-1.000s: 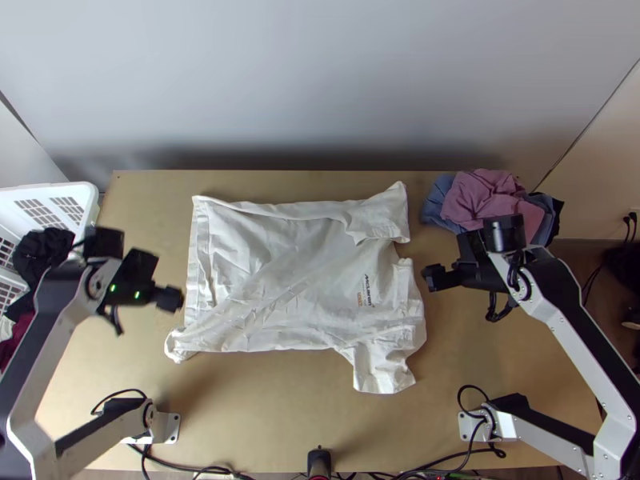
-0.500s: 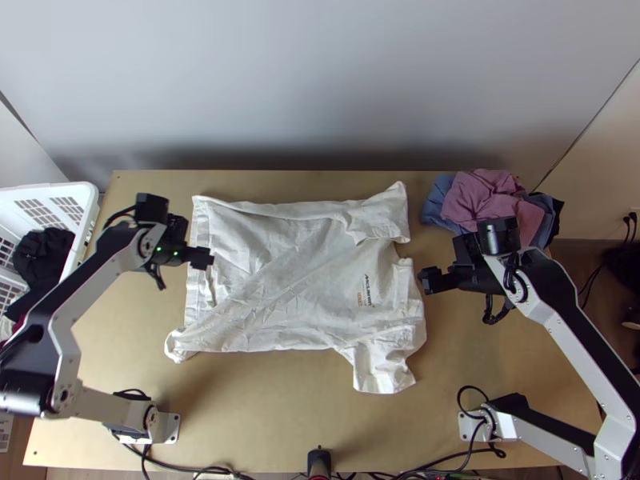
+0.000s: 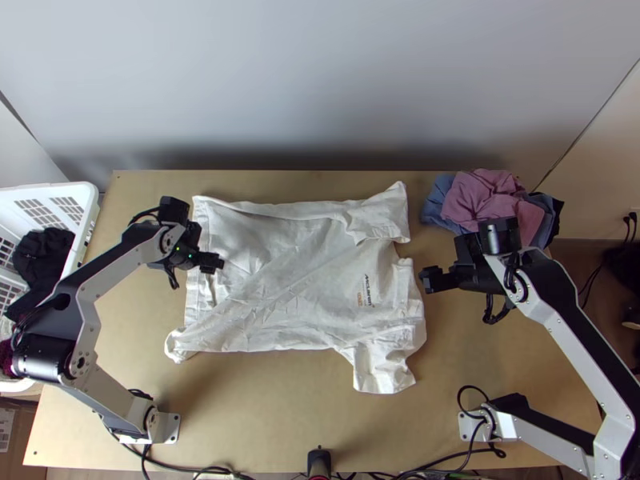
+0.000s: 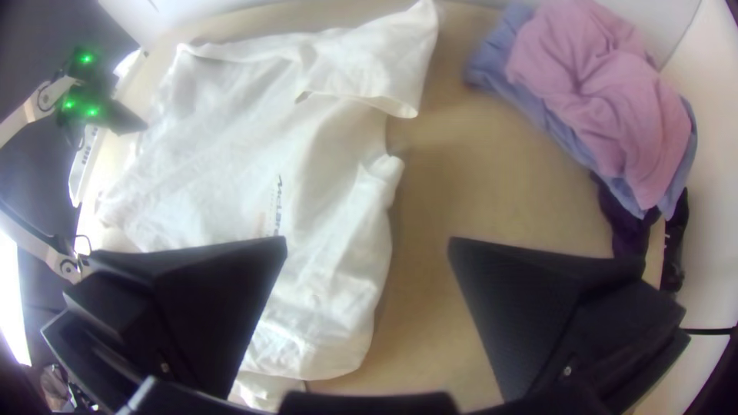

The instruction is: Fold the t-shirt

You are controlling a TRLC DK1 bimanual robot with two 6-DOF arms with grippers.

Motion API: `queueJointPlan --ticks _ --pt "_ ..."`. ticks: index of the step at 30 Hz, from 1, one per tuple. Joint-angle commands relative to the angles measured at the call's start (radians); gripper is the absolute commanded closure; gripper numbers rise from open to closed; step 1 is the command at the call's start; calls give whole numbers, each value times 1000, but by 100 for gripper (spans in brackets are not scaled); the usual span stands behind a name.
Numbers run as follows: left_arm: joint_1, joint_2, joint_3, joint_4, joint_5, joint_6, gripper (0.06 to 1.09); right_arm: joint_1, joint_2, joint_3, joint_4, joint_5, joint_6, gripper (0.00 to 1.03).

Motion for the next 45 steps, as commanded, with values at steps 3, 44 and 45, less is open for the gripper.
queueJointPlan --ticks 3,44,45 --pt "-24 22 4 25 -7 -16 75 -10 1 -3 3 -1 1 5" --pt "178 181 231 45 -9 27 55 32 -6 -45 2 -1 -1 5" --pt "172 178 261 16 -9 11 35 35 -9 -48 0 -1 -1 5"
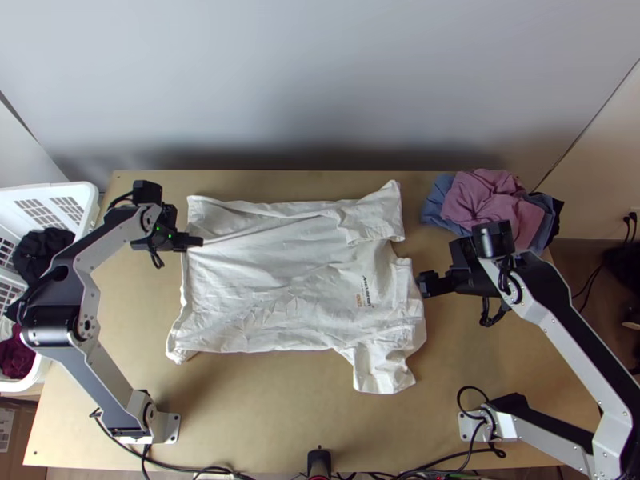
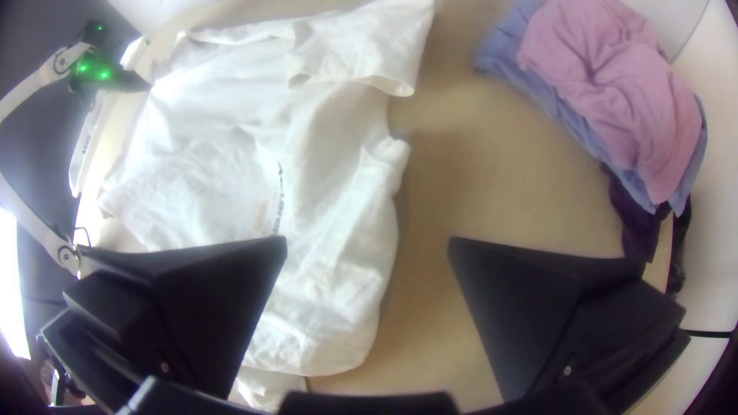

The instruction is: Fold the t-shirt

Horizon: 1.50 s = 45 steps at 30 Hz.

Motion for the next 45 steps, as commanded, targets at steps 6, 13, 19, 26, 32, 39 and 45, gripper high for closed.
queueJointPlan --ticks 6,13,19,26,32,39,45 --pt "-46 -135 168 -217 8 -87 18 15 -46 -31 -40 1 -4 5" --pt "-169 -391 127 -418 34 -84 14 67 -91 -39 -80 -4 -14 5" --pt "-318 -458 -71 -423 74 -84 13 257 -60 -65 -80 -24 4 5" --pt "-424 -426 -237 -329 74 -102 13 337 26 -120 -84 -56 -5 5" --pt "-428 -408 -257 -300 73 -115 13 473 89 -181 -95 -87 3 5" --pt "-402 -405 -295 -288 70 -101 13 475 113 -281 -170 -85 -40 5" --pt "-381 -411 -333 -276 70 -95 13 404 86 -269 -221 -77 -120 5"
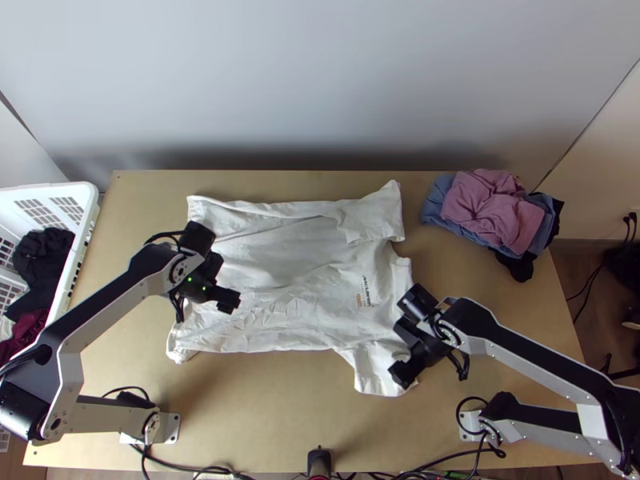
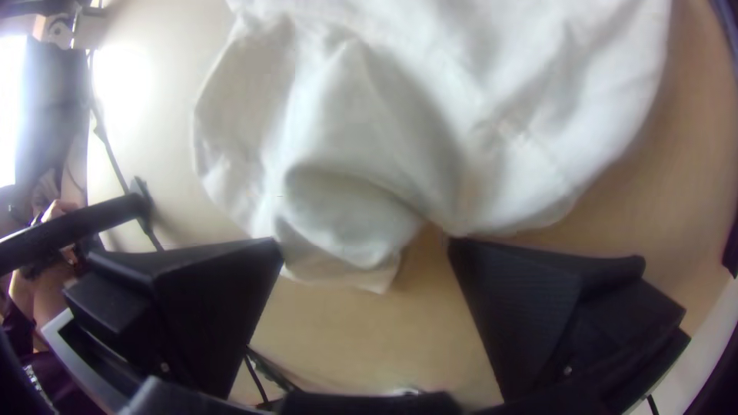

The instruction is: Fold the t-shirt

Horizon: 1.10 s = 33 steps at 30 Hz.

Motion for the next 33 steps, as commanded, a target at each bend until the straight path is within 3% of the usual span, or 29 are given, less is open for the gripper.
queueJointPlan --ticks 1,9,17,33 --pt "20 -6 -47 13 -2 17 13 -51 -5 -19 -61 13 -100 5" --pt "68 -51 -76 4 -8 47 13 -215 3 143 -227 70 -293 5" --pt "69 -78 -81 -10 -7 49 13 -181 -57 315 -227 69 -264 5" --pt "66 -84 -78 -15 -7 32 13 -34 43 169 -174 79 -255 5"
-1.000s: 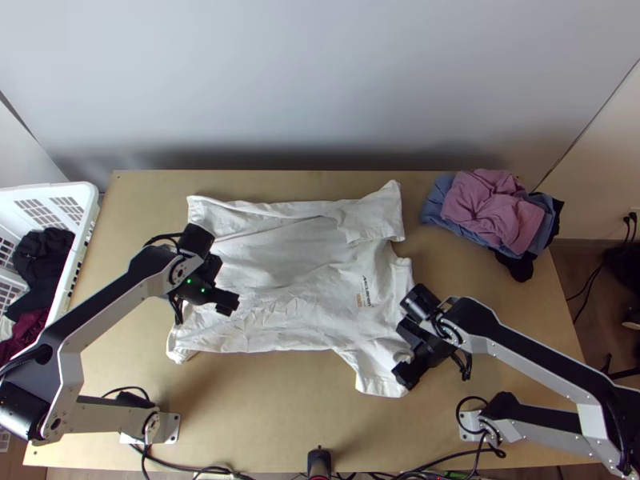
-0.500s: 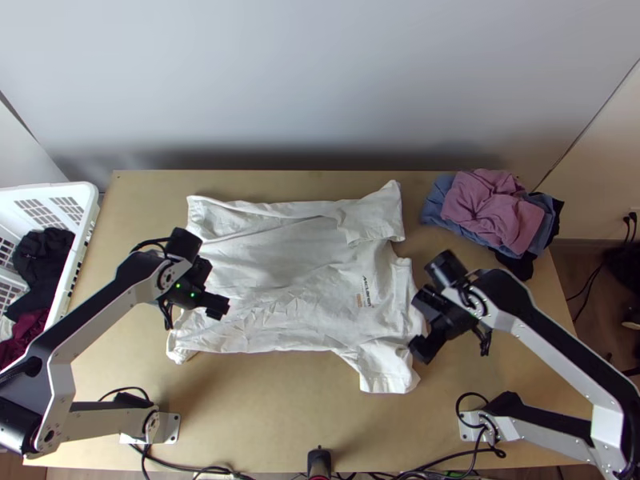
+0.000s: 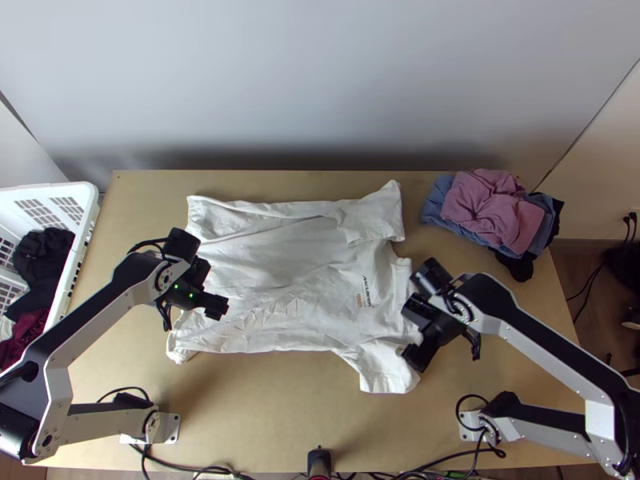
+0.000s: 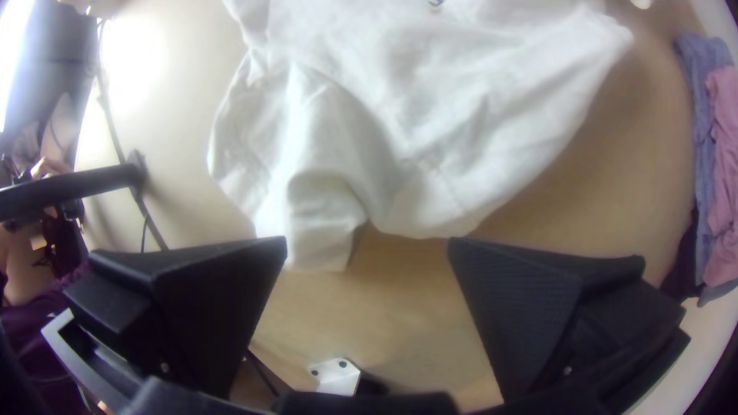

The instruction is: Fold the t-shirt

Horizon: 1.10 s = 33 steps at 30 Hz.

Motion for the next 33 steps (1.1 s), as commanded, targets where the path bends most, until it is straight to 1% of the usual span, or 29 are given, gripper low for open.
queueJointPlan --ticks 1,7,13,18,20,23,27,30,33 --pt "3 -3 -3 -3 1 -4 13 84 55 -15 10 0 22 5" --pt "6 0 0 -3 -1 -4 13 193 161 31 31 -3 75 5" --pt "15 -3 0 -15 -2 -4 13 269 273 83 73 -66 117 5" --pt "24 -4 2 -19 -4 -2 13 330 300 139 82 -102 164 5" --pt "24 -4 6 -23 -4 -2 13 342 282 136 57 -107 170 5" --pt "29 -6 16 -29 -6 1 13 336 251 109 -24 -110 166 5" --pt "30 6 22 -27 -6 4 13 331 237 53 -153 -118 129 5" --pt "24 22 36 -26 -6 -1 13 330 236 -3 -205 -118 112 5" --pt "13 23 49 -27 -4 -7 13 315 222 -45 -225 -118 95 5"
